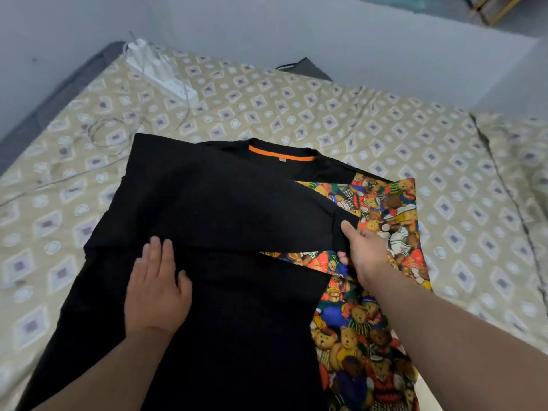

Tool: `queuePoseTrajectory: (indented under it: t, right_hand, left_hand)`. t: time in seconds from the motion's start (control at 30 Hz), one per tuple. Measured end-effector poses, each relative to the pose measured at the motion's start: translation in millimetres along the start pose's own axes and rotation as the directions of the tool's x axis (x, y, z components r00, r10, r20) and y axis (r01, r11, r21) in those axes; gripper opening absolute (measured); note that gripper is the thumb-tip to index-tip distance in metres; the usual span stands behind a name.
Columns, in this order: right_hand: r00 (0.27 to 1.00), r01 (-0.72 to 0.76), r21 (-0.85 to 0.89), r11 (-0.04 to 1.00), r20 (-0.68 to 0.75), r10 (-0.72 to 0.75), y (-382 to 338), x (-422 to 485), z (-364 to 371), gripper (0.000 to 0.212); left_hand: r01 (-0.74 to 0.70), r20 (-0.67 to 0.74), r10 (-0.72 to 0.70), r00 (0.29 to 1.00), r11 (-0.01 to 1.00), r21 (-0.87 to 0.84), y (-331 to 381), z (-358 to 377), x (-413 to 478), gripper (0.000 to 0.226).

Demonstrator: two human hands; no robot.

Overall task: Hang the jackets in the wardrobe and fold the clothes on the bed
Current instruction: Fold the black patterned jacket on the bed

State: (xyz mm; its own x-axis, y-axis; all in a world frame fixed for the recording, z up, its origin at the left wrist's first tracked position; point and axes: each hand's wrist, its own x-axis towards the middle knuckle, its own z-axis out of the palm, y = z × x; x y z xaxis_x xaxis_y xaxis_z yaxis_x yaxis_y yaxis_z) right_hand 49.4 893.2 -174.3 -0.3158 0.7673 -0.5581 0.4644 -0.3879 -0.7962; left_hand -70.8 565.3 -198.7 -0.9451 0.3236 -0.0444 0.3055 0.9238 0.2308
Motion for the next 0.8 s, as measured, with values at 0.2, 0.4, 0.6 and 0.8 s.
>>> queuePoseTrajectory:
  t: [0.2, 0.4, 0.6, 0.8]
  right_hand:
    - [1.0, 0.01, -0.036, 0.999, -0.009, -0.01, 3.4, 11.4, 2.1, 0.043]
    - [0.997, 0.062, -0.072, 0.995, 0.054, -0.058, -9.3, 18.9, -25.6, 0.01]
    - [0.97, 0.215, -0.423, 0.88, -0.011, -0.242, -23.9, 13.6, -89.2, 0.016]
    - [0.934, 0.147, -0.768, 0.623, -0.1, -0.344, -21.0, -3.7, -71.9, 0.026]
  left_hand:
    - [0.344, 0.021, -0.344, 0.939, 0.938, -0.041, 37.6, 17.8, -54.1, 0.073]
    - [0.371, 0.035, -0.371, 0.928, 0.929, 0.006, 41.5, 21.3, -50.1, 0.073]
    - [0.401, 0.061, -0.4, 0.915, 0.916, -0.001, 41.1, 22.4, -47.8, 0.086]
    - [0.421, 0.099, -0.422, 0.901, 0.906, 0.03, 43.9, 19.3, -45.9, 0.086]
